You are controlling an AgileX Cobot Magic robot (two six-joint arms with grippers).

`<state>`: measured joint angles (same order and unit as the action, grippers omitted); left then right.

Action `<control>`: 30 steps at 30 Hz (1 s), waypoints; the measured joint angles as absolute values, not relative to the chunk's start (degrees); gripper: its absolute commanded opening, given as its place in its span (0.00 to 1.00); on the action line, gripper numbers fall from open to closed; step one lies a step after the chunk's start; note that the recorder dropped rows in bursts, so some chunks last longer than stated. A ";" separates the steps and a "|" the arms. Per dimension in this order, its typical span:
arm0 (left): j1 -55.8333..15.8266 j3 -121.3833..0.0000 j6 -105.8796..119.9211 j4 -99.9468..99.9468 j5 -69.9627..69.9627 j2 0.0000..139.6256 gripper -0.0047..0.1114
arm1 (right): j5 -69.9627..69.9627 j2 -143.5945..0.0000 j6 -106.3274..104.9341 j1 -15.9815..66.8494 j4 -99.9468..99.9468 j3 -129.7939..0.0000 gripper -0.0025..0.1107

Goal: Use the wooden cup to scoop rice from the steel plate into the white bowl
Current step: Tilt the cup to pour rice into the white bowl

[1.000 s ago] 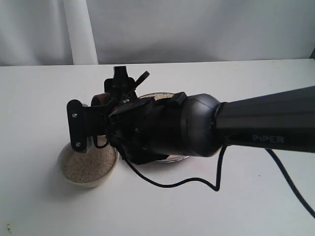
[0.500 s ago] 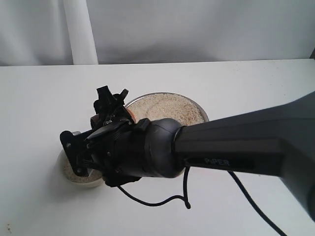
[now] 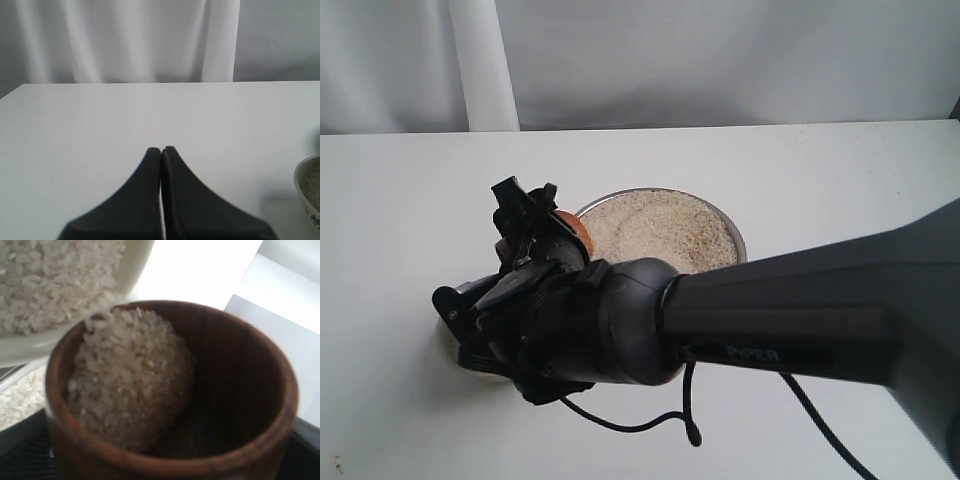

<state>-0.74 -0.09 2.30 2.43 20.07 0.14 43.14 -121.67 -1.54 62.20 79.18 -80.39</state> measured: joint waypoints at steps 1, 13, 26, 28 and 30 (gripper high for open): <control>-0.74 -0.09 2.30 2.43 20.07 0.14 0.04 | 43.14 -121.67 -1.68 62.20 79.51 -80.39 0.02; -0.74 -0.09 2.30 2.43 20.07 0.14 0.04 | 43.48 -123.02 -4.68 62.66 84.14 -80.39 0.02; -0.74 -0.09 2.30 2.43 20.07 0.14 0.04 | 42.19 -123.85 -5.46 62.66 92.28 -80.39 0.02; -0.74 -0.09 2.30 2.43 20.07 0.14 0.04 | 41.01 -123.85 -5.46 62.66 93.96 -80.39 0.02; -0.74 -0.09 2.30 2.43 20.07 0.14 0.04 | 40.44 -123.85 -5.46 62.66 95.72 -80.39 0.02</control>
